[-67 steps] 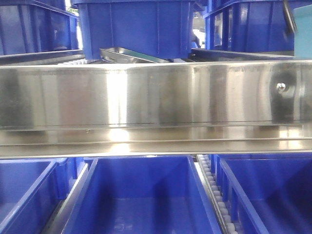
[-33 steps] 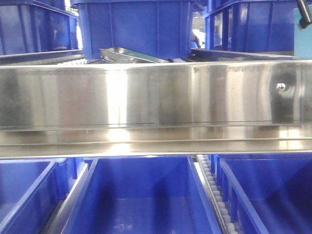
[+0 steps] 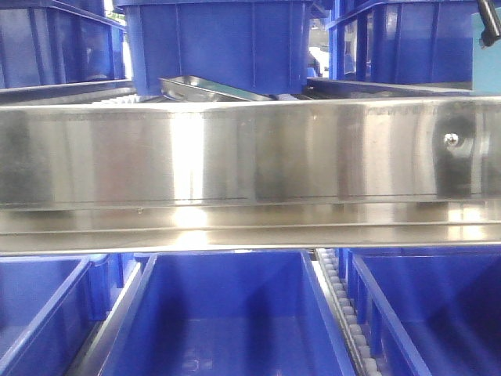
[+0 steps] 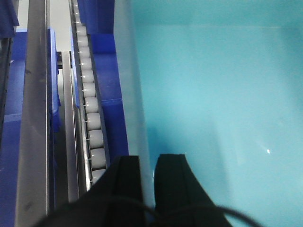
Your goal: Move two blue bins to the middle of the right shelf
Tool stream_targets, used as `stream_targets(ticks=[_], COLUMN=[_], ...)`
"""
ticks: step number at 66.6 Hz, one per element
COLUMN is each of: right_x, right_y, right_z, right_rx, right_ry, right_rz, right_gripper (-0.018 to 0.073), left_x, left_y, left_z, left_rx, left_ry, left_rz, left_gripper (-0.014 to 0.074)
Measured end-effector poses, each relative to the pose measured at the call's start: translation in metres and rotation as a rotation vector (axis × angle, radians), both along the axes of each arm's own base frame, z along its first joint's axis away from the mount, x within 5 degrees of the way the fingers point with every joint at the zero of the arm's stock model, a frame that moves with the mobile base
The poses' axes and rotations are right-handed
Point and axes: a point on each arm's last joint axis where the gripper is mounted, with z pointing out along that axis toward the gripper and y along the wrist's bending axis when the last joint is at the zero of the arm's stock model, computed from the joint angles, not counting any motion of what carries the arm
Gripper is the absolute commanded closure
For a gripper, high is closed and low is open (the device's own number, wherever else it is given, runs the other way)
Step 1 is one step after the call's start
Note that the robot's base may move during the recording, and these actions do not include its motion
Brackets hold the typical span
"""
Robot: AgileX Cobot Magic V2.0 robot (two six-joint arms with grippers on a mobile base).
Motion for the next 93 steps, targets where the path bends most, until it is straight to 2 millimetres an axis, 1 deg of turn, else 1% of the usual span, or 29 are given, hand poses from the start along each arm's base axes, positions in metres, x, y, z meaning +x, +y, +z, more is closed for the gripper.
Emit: stream_targets(ticks=[93], right_x=[0.0], right_y=[0.0017], right_z=[0.0009], right_rx=[0.008], right_ry=[-0.011], right_rz=[0.005], right_gripper=[0.0713], left_x=[0.0001], left_y=[0.0005], left_z=[-0.0002], left_rx=[0.005], left_ry=[0.0], left_rz=[0.003], left_gripper=[0.0707])
